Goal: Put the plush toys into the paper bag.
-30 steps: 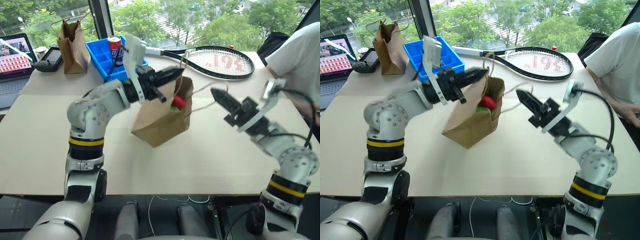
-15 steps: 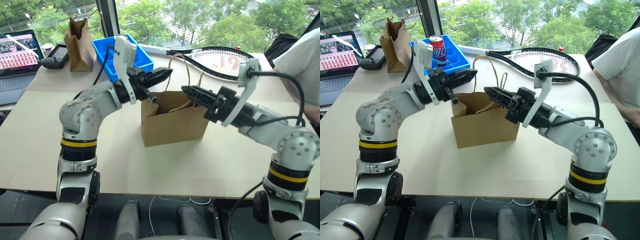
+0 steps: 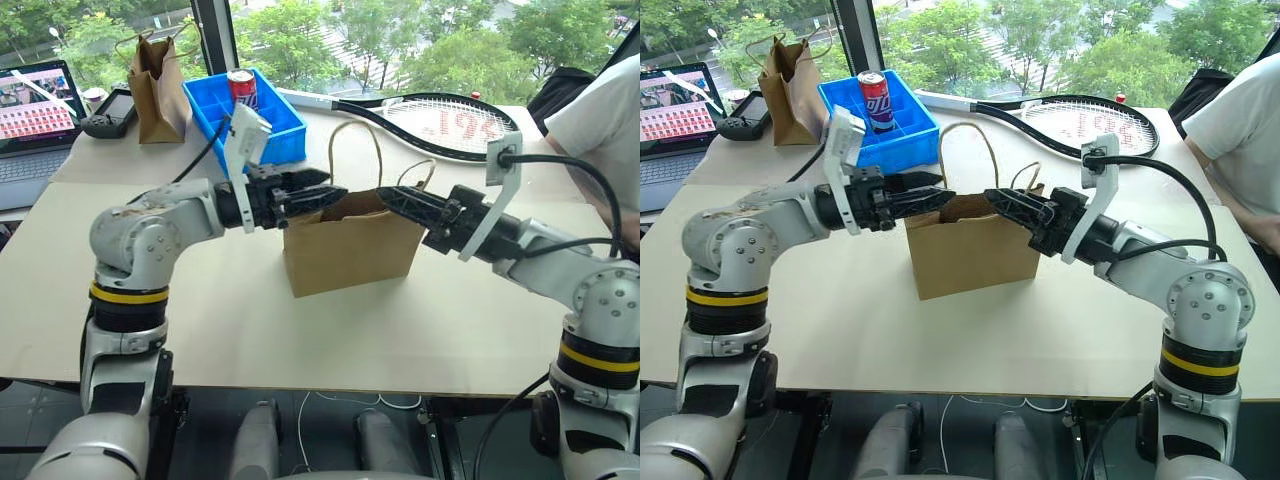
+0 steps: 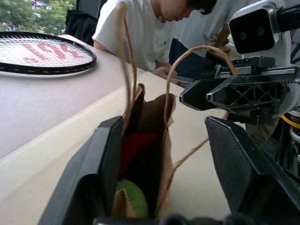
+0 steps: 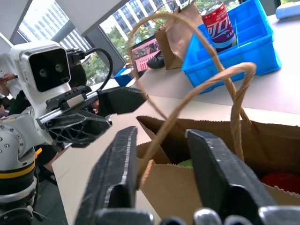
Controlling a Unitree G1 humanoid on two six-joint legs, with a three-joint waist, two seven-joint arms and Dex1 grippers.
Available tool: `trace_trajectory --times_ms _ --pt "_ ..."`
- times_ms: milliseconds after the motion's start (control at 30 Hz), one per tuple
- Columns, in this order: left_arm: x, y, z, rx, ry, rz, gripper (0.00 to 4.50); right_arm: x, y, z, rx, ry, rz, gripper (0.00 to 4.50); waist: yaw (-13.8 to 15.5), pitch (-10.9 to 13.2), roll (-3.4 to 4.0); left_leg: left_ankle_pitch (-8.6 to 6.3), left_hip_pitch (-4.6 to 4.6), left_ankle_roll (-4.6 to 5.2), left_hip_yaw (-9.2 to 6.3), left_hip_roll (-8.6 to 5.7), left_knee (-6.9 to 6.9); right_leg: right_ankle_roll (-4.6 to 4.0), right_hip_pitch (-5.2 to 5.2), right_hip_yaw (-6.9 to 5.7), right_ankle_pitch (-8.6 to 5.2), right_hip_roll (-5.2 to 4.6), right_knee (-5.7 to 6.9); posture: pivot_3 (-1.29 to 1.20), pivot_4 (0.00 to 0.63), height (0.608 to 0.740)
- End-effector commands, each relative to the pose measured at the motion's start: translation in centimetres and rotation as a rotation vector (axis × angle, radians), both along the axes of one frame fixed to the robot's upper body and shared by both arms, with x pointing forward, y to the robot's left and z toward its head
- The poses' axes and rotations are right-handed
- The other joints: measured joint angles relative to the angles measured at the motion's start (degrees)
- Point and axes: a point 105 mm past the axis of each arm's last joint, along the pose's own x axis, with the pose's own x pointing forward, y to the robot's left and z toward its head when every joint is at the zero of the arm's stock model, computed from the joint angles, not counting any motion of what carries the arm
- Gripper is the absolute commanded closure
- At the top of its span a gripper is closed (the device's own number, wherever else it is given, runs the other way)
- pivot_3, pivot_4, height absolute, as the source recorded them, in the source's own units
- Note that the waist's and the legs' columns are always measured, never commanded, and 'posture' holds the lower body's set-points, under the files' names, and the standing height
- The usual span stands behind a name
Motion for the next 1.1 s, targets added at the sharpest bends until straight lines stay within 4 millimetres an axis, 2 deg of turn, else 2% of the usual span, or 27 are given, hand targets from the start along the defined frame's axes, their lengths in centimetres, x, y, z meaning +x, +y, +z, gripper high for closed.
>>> trace_trajectory --times_ms 33,67,200,333,367,400,433,567,733,800,900,1033,1100 --pt "0.0 2.9 3.0 -0.038 -0.120 0.036 0.00 -1.3 -1.3 1.5 -0.046 -0.077 0.011 0.80 0.0 0.0 0.00 0.00 -0.01 0.00 0.00 0.00 -0.01 -0.01 -0.02 0.00 -0.01 0.00 -0.01 0.00 0.150 0.731" --pt "0.1 3.6 3.2 -0.035 -0.147 0.047 0.00 -1.6 -1.6 1.6 -0.061 -0.079 0.020 0.55 0.0 0.0 0.00 0.00 -0.01 0.00 0.00 0.00 -0.03 -0.02 -0.02 0.00 -0.02 -0.01 -0.01 0.00 0.150 0.731" --pt "-0.4 5.7 3.2 -0.009 -0.247 0.033 0.00 -3.7 -2.2 1.0 -0.175 -0.072 0.099 0.55 0.2 0.0 -0.01 0.00 -0.01 0.00 0.01 0.00 -0.05 -0.05 -0.02 -0.01 -0.03 -0.02 -0.05 0.00 0.150 0.731" --pt "-1.9 6.3 -1.5 0.208 -0.236 -0.080 0.00 -4.7 -2.8 -1.4 -0.337 -0.012 0.112 0.55 0.1 0.0 0.00 -0.03 0.01 0.03 0.02 0.02 -0.09 -0.12 0.05 -0.02 -0.06 -0.04 -0.19 0.00 0.150 0.731" --pt "-2.0 6.2 -2.1 0.219 -0.230 -0.097 0.00 -4.7 -2.8 -2.1 -0.353 0.004 0.105 0.55 0.2 0.0 0.00 -0.03 0.02 0.03 0.02 0.03 -0.10 -0.35 0.05 -0.02 -0.19 -0.05 -0.19 0.00 0.150 0.731" --pt "-2.0 6.2 -2.4 0.205 -0.222 -0.104 0.00 -4.6 -2.7 -2.7 -0.365 0.018 0.100 1.05 0.2 0.0 -0.01 -0.03 0.02 0.03 0.02 0.04 -0.09 -0.44 0.05 -0.03 -0.24 -0.05 -0.19 0.00 0.150 0.731" --pt "-1.9 6.1 -2.6 0.190 -0.216 -0.105 0.00 -4.7 -2.7 -3.2 -0.379 0.029 0.100 1.28 0.2 0.0 -0.03 -0.03 0.01 0.03 0.02 0.06 -0.06 -0.51 0.04 -0.04 -0.24 -0.04 -0.18 0.00 0.150 0.731" --pt "-1.2 5.1 -3.4 0.150 -0.231 -0.112 0.00 -4.4 -1.9 -5.6 -0.444 0.045 0.092 2.63 0.4 0.0 -0.05 -0.03 -0.02 0.02 0.05 0.09 0.05 -0.58 0.07 -0.06 -0.20 -0.05 -0.20 0.00 0.150 0.731" --pt "-0.1 3.6 -3.7 0.129 -0.255 -0.123 0.00 -3.5 1.9 -6.8 -0.407 -0.011 0.117 4.34 0.1 0.0 -0.07 -0.02 0.00 0.03 0.05 0.11 0.12 -0.45 0.14 -0.07 -0.16 0.00 -0.17 0.00 0.150 0.731" --pt "0.3 3.4 -3.8 0.134 -0.262 -0.123 0.00 -2.7 3.8 -6.9 -0.389 -0.047 0.106 4.45 -0.2 0.0 -0.07 -0.02 0.01 0.04 0.05 0.13 0.09 -0.17 0.07 -0.05 0.00 0.06 -0.10 0.00 0.150 0.731" --pt "0.6 3.4 -3.9 0.151 -0.272 -0.118 0.00 -1.8 5.4 -6.9 -0.380 -0.093 0.083 4.45 -0.1 0.0 -0.06 -0.02 -0.02 0.04 0.04 0.16 0.08 -0.12 -0.03 -0.04 -0.03 0.11 0.04 0.00 0.150 0.731" --pt "0.5 3.7 -3.5 0.146 -0.280 -0.120 0.00 -0.9 6.2 -6.8 -0.385 -0.130 0.051 4.45 0.2 0.0 -0.06 -0.02 -0.05 0.04 0.04 0.16 0.07 -0.12 -0.05 -0.05 -0.03 0.10 0.04 0.00 0.150 0.731" --pt "0.1 4.5 -2.7 0.124 -0.274 -0.123 0.00 -0.8 6.3 -6.9 -0.384 -0.132 0.047 4.45 0.4 0.0 -0.07 -0.02 -0.06 0.04 0.04 0.16 0.08 -0.12 -0.03 -0.07 -0.03 0.09 0.03 0.00 0.150 0.731"
